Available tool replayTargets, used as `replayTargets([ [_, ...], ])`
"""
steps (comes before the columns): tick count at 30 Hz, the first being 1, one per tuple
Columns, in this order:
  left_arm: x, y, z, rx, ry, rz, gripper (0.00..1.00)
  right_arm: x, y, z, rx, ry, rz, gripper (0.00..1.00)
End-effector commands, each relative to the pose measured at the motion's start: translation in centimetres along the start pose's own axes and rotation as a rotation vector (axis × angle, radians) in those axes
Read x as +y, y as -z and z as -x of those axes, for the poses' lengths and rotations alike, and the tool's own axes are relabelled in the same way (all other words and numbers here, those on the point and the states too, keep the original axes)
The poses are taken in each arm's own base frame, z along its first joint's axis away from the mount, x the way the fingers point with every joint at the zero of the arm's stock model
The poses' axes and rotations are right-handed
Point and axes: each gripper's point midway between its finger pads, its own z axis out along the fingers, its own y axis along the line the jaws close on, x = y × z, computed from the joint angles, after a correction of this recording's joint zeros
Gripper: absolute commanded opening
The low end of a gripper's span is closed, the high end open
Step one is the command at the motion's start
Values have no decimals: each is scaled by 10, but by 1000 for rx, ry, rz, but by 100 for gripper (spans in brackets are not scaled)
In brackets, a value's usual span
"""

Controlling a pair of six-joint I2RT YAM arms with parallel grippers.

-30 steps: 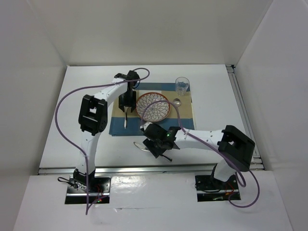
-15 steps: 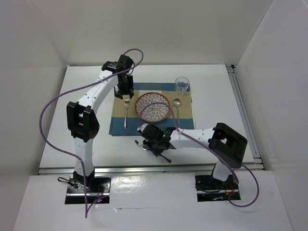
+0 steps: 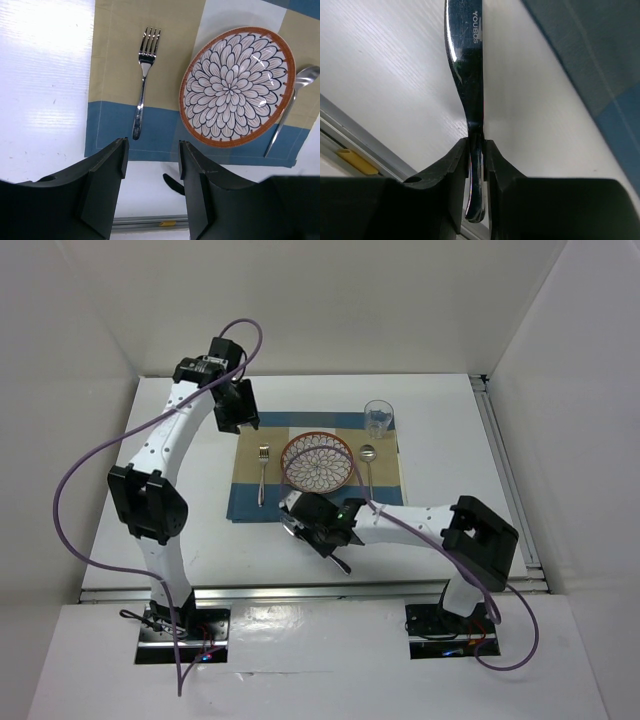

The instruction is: Set the dinner table for one person

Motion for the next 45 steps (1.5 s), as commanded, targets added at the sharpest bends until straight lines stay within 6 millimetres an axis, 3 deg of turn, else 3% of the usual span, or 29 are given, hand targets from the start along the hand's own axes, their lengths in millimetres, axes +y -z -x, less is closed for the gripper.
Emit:
replayTargets([
  [1, -5, 20, 2, -18, 15, -52, 61, -4, 36, 44, -126, 34, -21, 8],
  [5, -2, 24, 8, -33, 49, -63, 61, -15, 53, 60, -187, 1, -85, 8],
  [6, -2, 24, 9, -34, 49, -63, 61, -35, 62, 69, -209, -51, -142, 8],
  [7, 0, 29, 11, -42, 68, -73, 61, -44, 63, 66, -193, -98, -155, 8],
  [8, -1, 31, 13, -50, 68, -77, 61, -68, 66, 66, -193, -169, -196, 8],
  [14, -1, 63, 29, -108, 113, -182, 61, -136, 78, 68, -210, -483, -245, 8],
  [15, 1, 61, 28, -97, 120, -184, 61, -156, 78, 63, -192, -552, -257, 8],
  [18, 6, 59, 23, -81, 130, -180, 61, -185, 60, 47, -133, -673, -276, 8],
  [26, 12, 58, 15, -66, 138, -180, 61, -260, 31, 23, -68, -780, -376, 8],
  [32, 17, 57, 12, -60, 137, -171, 61, -288, 14, 8, -57, -843, -398, 11],
  [36, 14, 49, 5, -26, 137, -197, 61, -289, -1, 6, -61, -860, -352, 15],
  [38, 15, 46, 2, -15, 138, -192, 61, -292, -3, 6, -58, -860, -366, 26],
  [40, 16, 43, 0, -7, 139, -188, 61, -292, -7, 4, -48, -869, -365, 29],
  [43, 16, 43, 0, -8, 127, -187, 61, -292, -5, 5, -45, -870, -365, 50],
  [44, 16, 43, 0, -8, 127, -187, 61, -295, -3, 8, -54, -869, -375, 66],
  [45, 17, 43, 0, -9, 116, -187, 61, -296, 4, 8, -46, -869, -387, 69],
])
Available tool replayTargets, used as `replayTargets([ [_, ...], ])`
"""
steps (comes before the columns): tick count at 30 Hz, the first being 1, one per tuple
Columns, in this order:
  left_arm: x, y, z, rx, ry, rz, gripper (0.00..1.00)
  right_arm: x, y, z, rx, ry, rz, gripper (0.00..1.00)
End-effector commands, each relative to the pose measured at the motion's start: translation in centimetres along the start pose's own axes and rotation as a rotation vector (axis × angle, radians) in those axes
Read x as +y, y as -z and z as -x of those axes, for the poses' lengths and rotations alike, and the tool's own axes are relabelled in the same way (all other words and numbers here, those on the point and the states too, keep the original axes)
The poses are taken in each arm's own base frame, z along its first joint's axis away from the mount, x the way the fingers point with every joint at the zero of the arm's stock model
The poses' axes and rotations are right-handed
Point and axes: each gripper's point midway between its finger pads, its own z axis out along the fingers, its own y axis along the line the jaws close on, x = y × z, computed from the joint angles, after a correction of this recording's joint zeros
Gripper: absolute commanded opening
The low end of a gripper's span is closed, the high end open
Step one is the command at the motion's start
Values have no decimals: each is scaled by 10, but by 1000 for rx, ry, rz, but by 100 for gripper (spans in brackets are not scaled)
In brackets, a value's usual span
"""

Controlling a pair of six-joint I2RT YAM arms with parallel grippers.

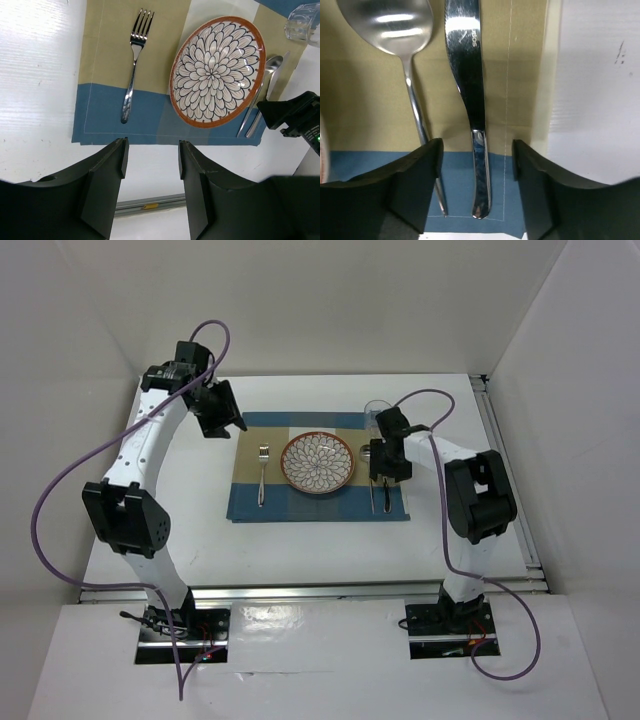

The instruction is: Set the dinner table for one person

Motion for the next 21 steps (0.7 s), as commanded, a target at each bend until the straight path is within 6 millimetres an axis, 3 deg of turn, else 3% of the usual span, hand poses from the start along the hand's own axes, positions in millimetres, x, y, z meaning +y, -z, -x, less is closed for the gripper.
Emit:
replayTargets([
  [1, -7, 16, 4, -38, -21, -44, 61, 6, 17, 34, -83, -26, 7, 71],
  [3, -5, 16, 5, -43, -30, -36, 61, 10, 38, 52, -115, -39, 19, 73],
  [4, -7, 18, 7, -51, -44, -40, 61, 8, 48, 48, -84, -55, 9, 73],
  [6, -14, 24, 6, -54, -59, -81, 61, 2, 72, 66, -128, -83, -4, 81],
  [7, -20, 28, 7, -61, -80, -117, 61, -1, 91, 69, -152, -96, -8, 95],
  [8, -26, 35, 12, -99, -102, -149, 61, -7, 103, 76, -179, -135, -15, 100],
  [13, -45, 57, 17, -171, -191, -257, 67, -54, 164, 96, -333, -329, -59, 100],
  [18, -54, 67, 17, -203, -236, -318, 71, -76, 181, 85, -379, -365, -70, 99],
  [21, -56, 70, 12, -209, -246, -348, 71, -79, 185, 77, -398, -344, -53, 88],
])
